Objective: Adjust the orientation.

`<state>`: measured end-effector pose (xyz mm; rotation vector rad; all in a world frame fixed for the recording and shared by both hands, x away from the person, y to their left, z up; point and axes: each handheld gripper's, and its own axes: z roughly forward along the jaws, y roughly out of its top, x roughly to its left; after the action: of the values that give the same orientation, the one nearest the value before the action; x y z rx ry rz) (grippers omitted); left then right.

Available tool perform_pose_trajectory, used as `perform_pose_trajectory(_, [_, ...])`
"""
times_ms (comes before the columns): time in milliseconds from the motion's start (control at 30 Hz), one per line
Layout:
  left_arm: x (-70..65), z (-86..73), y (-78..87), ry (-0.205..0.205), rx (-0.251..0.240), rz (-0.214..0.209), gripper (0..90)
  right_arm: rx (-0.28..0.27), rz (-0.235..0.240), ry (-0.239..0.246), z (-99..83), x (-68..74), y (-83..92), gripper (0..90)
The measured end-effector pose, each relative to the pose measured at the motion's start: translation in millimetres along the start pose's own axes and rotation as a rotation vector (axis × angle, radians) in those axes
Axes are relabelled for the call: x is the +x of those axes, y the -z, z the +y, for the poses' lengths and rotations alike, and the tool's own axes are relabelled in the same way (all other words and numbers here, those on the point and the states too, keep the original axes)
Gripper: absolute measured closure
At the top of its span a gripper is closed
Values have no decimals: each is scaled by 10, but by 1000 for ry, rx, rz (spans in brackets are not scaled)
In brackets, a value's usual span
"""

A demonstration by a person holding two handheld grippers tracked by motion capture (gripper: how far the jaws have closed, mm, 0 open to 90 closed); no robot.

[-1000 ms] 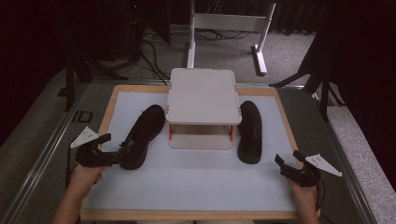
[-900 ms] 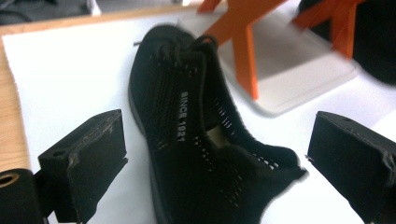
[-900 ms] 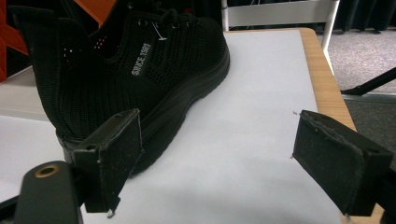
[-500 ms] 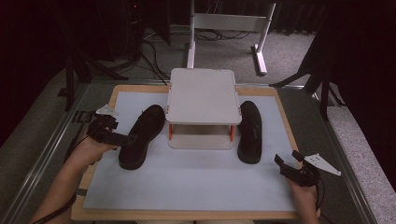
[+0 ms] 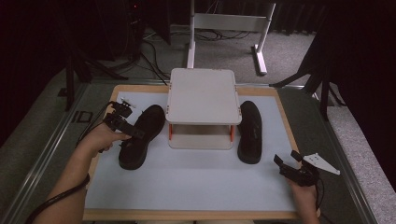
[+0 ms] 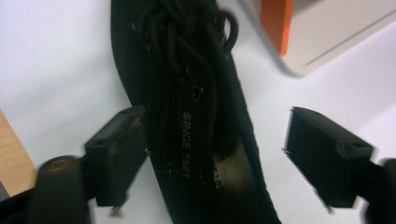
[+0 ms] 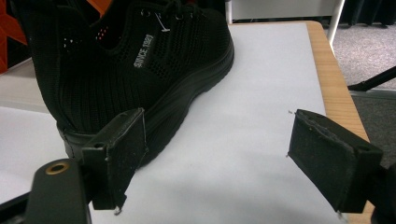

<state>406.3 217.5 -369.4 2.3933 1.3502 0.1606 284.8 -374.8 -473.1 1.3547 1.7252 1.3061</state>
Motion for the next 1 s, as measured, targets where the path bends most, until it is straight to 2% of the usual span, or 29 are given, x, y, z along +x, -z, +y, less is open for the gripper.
perform_pose_trajectory(100, [21, 99, -64, -5, 70, 19, 241, 1, 1, 5, -1, 5, -2, 183])
perform_pose_trajectory(267, [22, 190, -89, -7, 87, 13, 264, 5, 1, 6, -1, 4, -6, 183])
perform_pose_trajectory(400, [12, 254, -131, -5, 107, 15, 317, 8, 2, 12, -1, 10, -9, 184])
perform_pose_trajectory(533, [40, 284, -159, 21, 101, 0, 354, 7, 3, 12, -1, 9, -9, 184])
perform_pose_trajectory(600, [53, 287, -195, 23, 116, 5, 415, 6, 5, 13, -1, 9, -8, 184])
perform_pose_trajectory(700, [69, 279, -271, 25, 131, 8, 432, 2, 3, 15, -3, 11, -6, 184])
perform_pose_trajectory(767, [80, 271, -303, 27, 128, 9, 509, 1, 0, 15, -4, 15, -7, 184])
perform_pose_trajectory(800, [97, 269, -309, 35, 129, 8, 509, 1, 1, 17, -4, 16, -7, 184])
perform_pose_trajectory(833, [95, 264, -318, 5, 130, 12, 583, 3, -1, 19, -5, 20, -9, 183])
perform_pose_trajectory(900, [95, 263, -324, 3, 134, 10, 685, 6, -2, 26, -6, 26, -12, 183])
perform_pose_trajectory(933, [100, 264, -323, 8, 134, -4, 685, 6, -2, 26, -6, 26, -12, 183])
perform_pose_trajectory(1000, [109, 262, -303, 22, 129, -8, 794, 7, -3, 30, -7, 33, -14, 184])
